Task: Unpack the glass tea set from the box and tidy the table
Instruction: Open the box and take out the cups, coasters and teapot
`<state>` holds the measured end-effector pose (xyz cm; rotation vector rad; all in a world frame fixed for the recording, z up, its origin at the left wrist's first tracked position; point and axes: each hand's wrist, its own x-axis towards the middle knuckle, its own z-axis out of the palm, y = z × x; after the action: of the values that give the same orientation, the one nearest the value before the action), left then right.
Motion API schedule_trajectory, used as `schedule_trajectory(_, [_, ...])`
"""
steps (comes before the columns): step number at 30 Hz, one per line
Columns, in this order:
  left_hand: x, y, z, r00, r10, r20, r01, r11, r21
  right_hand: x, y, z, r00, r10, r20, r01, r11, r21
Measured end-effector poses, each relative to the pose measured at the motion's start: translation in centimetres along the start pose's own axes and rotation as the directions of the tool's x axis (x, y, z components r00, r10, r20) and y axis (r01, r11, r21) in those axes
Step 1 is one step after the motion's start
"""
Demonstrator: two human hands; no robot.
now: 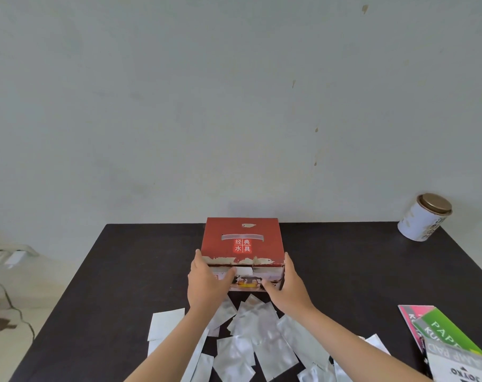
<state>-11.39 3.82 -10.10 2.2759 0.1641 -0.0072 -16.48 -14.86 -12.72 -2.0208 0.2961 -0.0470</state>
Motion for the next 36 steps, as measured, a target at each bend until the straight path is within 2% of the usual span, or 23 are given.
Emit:
schedule_trajectory(3, [-0.3,0.8,-0.9,0.994,0.087,-0.066,-0.086,0.996,0.02,0.0,-1.0,-0.1,0.996,-0.053,-0.075,0.053,0.999,-0.001])
schedule_trajectory(9, [1.4,4.3,-2.5,0.973,0.182,-0.139,-0.201,0.97,-0.138,2.8,-5.9,-1.4,0.955,-0.175,-0.24,0.196,0.979,0.063])
schedule_trajectory(14, [4.7,6.6,-3.0,0.957,0.27,-0.107,-0.288,0.933,-0.218,6.8,-7.9,-2.1,0.923,-0.26,-0.284,0.284,0.958,0.047])
schedule_trajectory(18, [8.1,6.9,-2.8,0.918,0.39,-0.071,-0.396,0.909,-0.129,9.5,-8.5,-2.4,0.914,-0.301,-0.273,0.306,0.952,-0.028])
schedule_trajectory(22, [11.0,6.5,-1.9,0.896,0.443,0.001,-0.443,0.896,0.023,11.3,-7.0,-1.9,0.958,-0.24,-0.159,0.196,0.948,-0.249])
schedule_trajectory(28, [14.1,3.4,0.3,0.874,0.422,0.239,-0.475,0.846,0.242,12.4,-4.7,-0.6,0.978,-0.208,0.011,0.192,0.879,-0.436])
schedule_trajectory(32, [14.2,1.4,1.2,0.875,0.378,0.302,-0.449,0.866,0.218,12.2,-4.4,0.2,0.971,-0.214,0.102,0.227,0.716,-0.661])
schedule_trajectory(34, [14.1,1.3,1.3,0.872,0.39,0.295,-0.456,0.867,0.201,12.1,-4.8,0.1,0.95,-0.249,0.188,0.307,0.643,-0.702])
schedule_trajectory(36, [14.2,1.3,1.3,0.867,0.41,0.284,-0.472,0.857,0.205,12.1,-5.2,0.0,0.897,-0.292,0.332,0.442,0.555,-0.705])
